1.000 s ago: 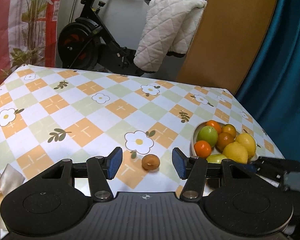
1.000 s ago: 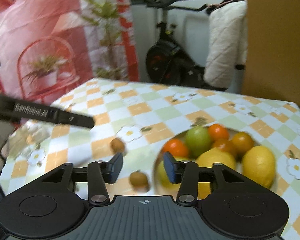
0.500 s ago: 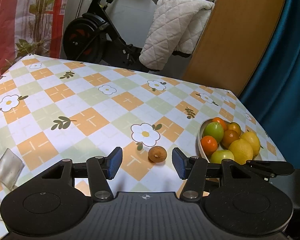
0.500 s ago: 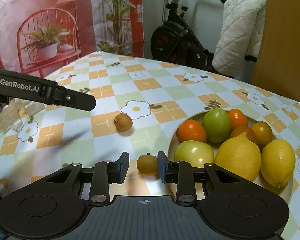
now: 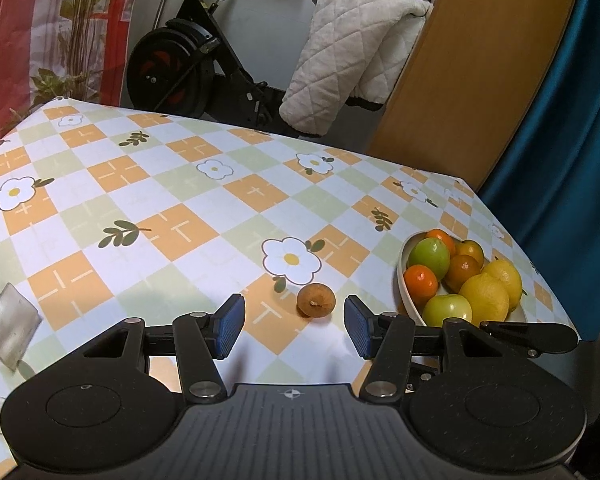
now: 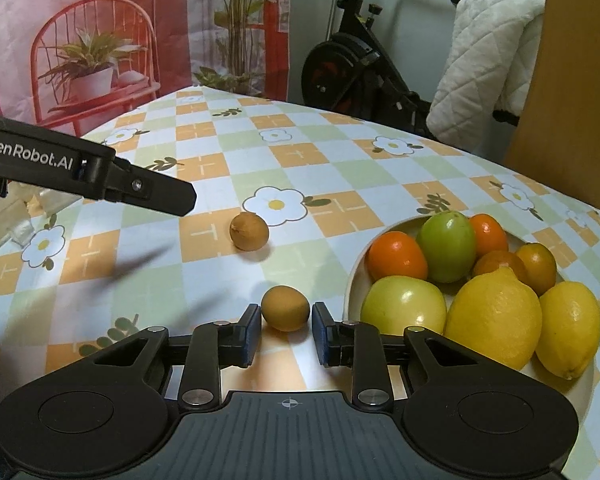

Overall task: Organize fruits
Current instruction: 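Move the left gripper back to the small brown fruit on the tablecloth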

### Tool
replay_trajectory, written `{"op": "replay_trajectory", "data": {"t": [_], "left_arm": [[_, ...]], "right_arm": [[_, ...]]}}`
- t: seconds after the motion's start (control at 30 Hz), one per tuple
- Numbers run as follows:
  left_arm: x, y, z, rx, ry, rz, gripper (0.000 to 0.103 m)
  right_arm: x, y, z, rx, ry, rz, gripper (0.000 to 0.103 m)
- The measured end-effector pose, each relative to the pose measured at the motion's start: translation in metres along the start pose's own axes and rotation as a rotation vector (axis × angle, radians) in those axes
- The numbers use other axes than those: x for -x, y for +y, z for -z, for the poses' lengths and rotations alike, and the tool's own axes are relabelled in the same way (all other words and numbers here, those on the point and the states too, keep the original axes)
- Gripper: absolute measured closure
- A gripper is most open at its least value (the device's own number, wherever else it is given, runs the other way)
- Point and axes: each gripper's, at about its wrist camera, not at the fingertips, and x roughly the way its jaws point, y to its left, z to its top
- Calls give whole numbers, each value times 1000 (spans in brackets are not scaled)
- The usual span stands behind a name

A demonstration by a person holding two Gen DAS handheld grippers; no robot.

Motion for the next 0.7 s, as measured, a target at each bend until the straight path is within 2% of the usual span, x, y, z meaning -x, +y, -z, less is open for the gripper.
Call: {"op": "replay_trajectory", "data": {"t": [0.7], "left_arm": [[-19,-2,-2,-5,34,6,46]], "right_arm": [[-5,-1,1,-19,-18,-35,80]]}}
